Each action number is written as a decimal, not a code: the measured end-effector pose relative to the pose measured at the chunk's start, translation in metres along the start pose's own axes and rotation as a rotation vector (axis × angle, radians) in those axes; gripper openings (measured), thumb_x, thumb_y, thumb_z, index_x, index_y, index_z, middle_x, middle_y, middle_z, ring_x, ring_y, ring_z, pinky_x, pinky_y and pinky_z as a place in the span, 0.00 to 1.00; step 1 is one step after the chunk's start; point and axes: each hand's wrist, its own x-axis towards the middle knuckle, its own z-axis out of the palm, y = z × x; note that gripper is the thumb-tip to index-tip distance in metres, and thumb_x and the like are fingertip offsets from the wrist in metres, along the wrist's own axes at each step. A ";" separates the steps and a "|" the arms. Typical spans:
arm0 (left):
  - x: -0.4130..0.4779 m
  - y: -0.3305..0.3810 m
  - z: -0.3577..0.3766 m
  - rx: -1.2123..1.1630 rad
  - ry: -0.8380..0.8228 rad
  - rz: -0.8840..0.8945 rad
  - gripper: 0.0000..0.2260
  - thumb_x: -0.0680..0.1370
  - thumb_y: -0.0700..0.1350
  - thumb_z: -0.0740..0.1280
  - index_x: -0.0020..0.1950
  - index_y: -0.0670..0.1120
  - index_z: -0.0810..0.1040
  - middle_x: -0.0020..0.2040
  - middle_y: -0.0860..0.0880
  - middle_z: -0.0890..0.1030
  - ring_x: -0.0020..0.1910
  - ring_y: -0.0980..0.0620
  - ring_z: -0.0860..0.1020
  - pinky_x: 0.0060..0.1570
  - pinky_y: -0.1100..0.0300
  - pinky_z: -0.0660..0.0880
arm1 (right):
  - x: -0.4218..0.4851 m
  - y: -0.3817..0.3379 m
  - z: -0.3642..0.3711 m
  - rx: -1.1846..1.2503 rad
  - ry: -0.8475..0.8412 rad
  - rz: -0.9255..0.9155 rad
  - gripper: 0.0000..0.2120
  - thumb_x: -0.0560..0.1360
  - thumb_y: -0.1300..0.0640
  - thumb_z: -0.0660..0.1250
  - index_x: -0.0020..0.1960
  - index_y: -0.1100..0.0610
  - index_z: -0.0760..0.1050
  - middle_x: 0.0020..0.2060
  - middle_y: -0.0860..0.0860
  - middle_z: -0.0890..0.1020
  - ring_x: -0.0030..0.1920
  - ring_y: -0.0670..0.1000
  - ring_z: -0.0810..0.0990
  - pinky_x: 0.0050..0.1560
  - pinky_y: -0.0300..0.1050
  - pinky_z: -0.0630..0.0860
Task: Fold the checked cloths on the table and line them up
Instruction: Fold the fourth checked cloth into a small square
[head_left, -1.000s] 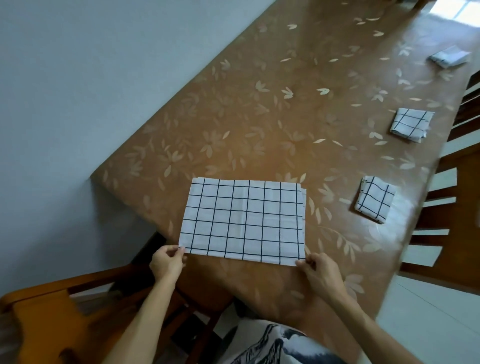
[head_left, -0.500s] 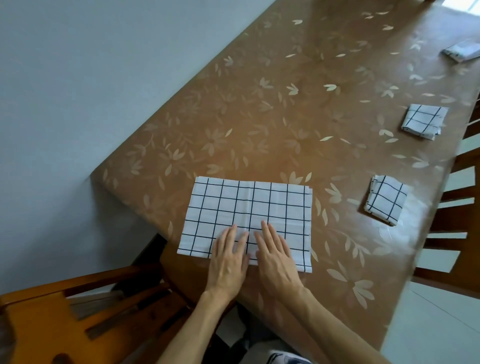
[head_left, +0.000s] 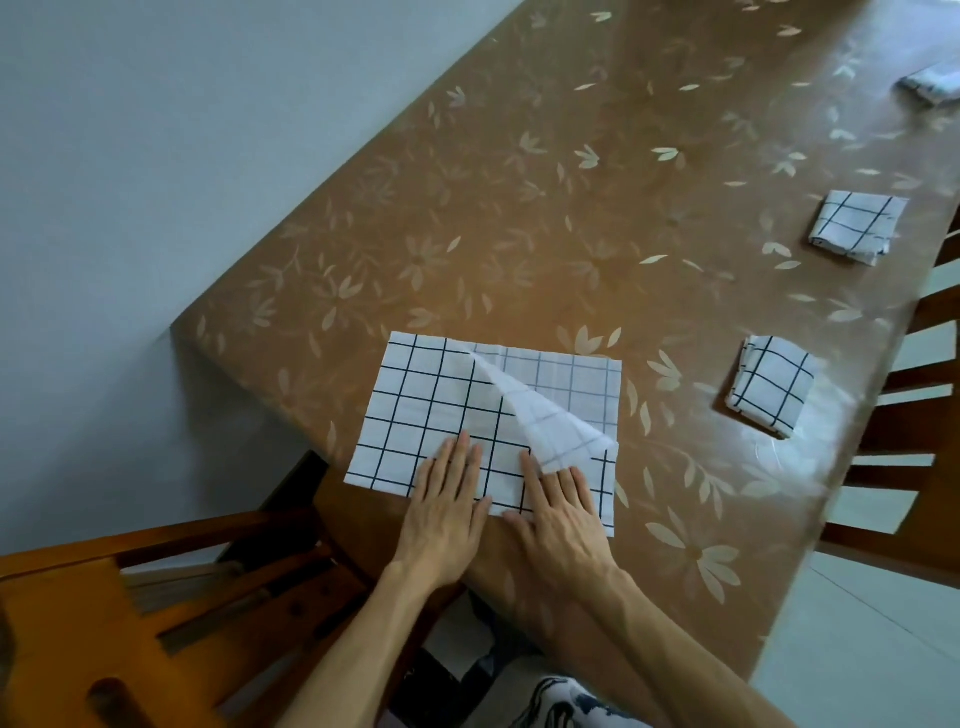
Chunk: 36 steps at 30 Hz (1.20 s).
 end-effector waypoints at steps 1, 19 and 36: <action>0.001 0.000 0.000 -0.003 -0.011 -0.003 0.29 0.84 0.58 0.43 0.81 0.46 0.39 0.82 0.47 0.38 0.80 0.48 0.39 0.76 0.48 0.42 | -0.001 0.002 -0.004 0.033 -0.018 -0.020 0.36 0.79 0.33 0.39 0.80 0.53 0.46 0.79 0.52 0.52 0.79 0.55 0.51 0.76 0.48 0.38; 0.000 0.070 -0.028 -0.071 0.150 0.338 0.15 0.73 0.52 0.74 0.56 0.49 0.79 0.55 0.49 0.78 0.54 0.50 0.78 0.54 0.57 0.78 | -0.014 0.063 -0.069 -0.022 -0.064 0.079 0.28 0.81 0.51 0.56 0.79 0.53 0.53 0.79 0.51 0.51 0.77 0.56 0.52 0.73 0.53 0.60; -0.037 0.025 -0.041 -0.415 0.128 0.327 0.06 0.80 0.46 0.67 0.55 0.49 0.81 0.54 0.55 0.81 0.54 0.60 0.77 0.59 0.66 0.74 | 0.014 0.052 -0.081 -0.144 -0.054 -0.038 0.31 0.76 0.60 0.59 0.77 0.50 0.56 0.79 0.57 0.47 0.78 0.58 0.46 0.76 0.53 0.53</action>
